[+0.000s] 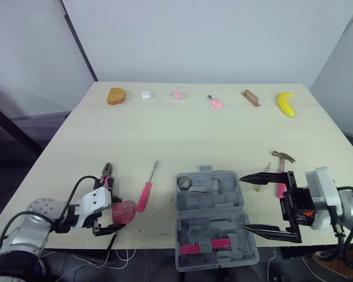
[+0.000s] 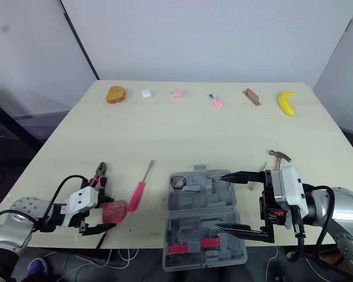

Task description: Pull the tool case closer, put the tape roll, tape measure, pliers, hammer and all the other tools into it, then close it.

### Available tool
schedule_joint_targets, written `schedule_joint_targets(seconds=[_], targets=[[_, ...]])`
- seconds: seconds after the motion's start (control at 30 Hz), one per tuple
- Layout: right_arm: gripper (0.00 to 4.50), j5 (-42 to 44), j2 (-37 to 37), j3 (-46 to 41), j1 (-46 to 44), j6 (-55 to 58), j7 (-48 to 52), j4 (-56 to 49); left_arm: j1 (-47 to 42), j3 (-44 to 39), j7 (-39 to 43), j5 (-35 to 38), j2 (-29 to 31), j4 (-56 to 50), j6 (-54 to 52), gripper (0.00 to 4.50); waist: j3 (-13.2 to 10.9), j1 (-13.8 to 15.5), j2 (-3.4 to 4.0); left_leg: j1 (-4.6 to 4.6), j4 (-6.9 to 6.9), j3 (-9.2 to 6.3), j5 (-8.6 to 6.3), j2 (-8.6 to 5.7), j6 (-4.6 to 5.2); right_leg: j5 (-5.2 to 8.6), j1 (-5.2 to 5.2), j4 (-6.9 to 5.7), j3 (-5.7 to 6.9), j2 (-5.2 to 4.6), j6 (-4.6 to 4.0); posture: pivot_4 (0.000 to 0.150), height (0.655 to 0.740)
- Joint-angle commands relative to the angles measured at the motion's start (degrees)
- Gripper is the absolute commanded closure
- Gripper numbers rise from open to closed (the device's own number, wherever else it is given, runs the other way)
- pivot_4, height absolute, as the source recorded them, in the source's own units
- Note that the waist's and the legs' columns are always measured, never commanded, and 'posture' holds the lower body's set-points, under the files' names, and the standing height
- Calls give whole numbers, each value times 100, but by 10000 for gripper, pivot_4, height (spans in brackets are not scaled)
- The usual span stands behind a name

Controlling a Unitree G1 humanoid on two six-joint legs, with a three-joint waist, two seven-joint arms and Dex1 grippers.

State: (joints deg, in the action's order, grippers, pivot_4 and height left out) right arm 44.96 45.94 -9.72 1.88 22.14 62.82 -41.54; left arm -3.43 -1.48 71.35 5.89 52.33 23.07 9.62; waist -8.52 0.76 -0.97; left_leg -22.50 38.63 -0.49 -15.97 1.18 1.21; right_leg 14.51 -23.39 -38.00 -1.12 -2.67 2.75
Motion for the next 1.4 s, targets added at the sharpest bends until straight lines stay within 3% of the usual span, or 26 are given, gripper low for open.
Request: schedule_joint_targets(seconds=[0.03, 0.13, 0.47, 0.6, 0.73, 0.87, 1.07, 1.37, 1.4], targets=[[0, -47, 41, 21, -90, -126, 80, 43, 30, 183, -198, -271, -20, 180, 3, 5539, 4, 3, 8, 2, 0, 0, 0, 0, 0, 0, 1, 0, 0, 0, 0, 1500, 7400], [0, -124, 15, 97, -115, -134, 83, 61, 64, 183, -163, -188, -16, 88, 18, 14561, 8, 1, 17, 4, 0, 1, 0, -1, 0, 0, 3, -1, -1, 0, 0, 1500, 7400], [0, -89, 7, 524, -612, 863, -903, 52, 431, -560, 437, 973, 386, -1133, -547, 14565, -4, -14, -2, -4, 0, -3, 0, 4, 0, 0, -3, 0, 0, 0, -1, 1500, 7400], [0, 277, 184, 987, -1459, 2411, -1763, 62, 307, -736, 669, 1539, 617, -2015, -1319, 14566, -9, -5, -3, -11, 3, -4, 0, 6, 0, 0, -8, 0, 2, -2, -2, 1500, 7400], [0, 1495, -867, 1290, -2976, 4549, -3235, 1257, -578, -138, 415, 1566, 301, -2729, -2007, 14566, -12, -16, 0, -11, 4, -3, 0, 1, 0, 0, -7, 0, 1, -2, -3, 1500, 7400], [0, 2184, -2054, 1086, -3801, 5616, -4142, 2381, -1383, 410, 321, 1305, -120, -2856, -2149, 14566, -13, -34, 0, -20, 4, -4, 1, -16, 0, -3, -11, -6, 0, 8, -5, 1500, 7400], [0, 2262, -2983, 808, -4072, 6479, -4938, 3400, -2298, 963, 222, 987, -762, -2622, -2002, 14567, -12, -31, -1, -44, -2, 4, 0, -29, 0, -2, -26, 6, 5, 5, -4, 1500, 7400], [0, 2822, -3998, -306, -4197, 7036, -6039, 4058, -2597, 1230, 252, 605, -1009, -2450, -1400, 14568, -14, -193, 2, -37, -5, -12, 0, -23, 0, -3, -28, -2, 0, 8, -4, 1500, 7400], [2536, 2832, -4018, -329, -4191, 7036, -6135, 4083, -2628, 1240, 216, 594, -1046, -2470, -1397, 14568, -14, -188, 2, -37, -5, -11, 0, -23, 0, -3, -28, -2, 0, 7, -4, 1500, 7400]])
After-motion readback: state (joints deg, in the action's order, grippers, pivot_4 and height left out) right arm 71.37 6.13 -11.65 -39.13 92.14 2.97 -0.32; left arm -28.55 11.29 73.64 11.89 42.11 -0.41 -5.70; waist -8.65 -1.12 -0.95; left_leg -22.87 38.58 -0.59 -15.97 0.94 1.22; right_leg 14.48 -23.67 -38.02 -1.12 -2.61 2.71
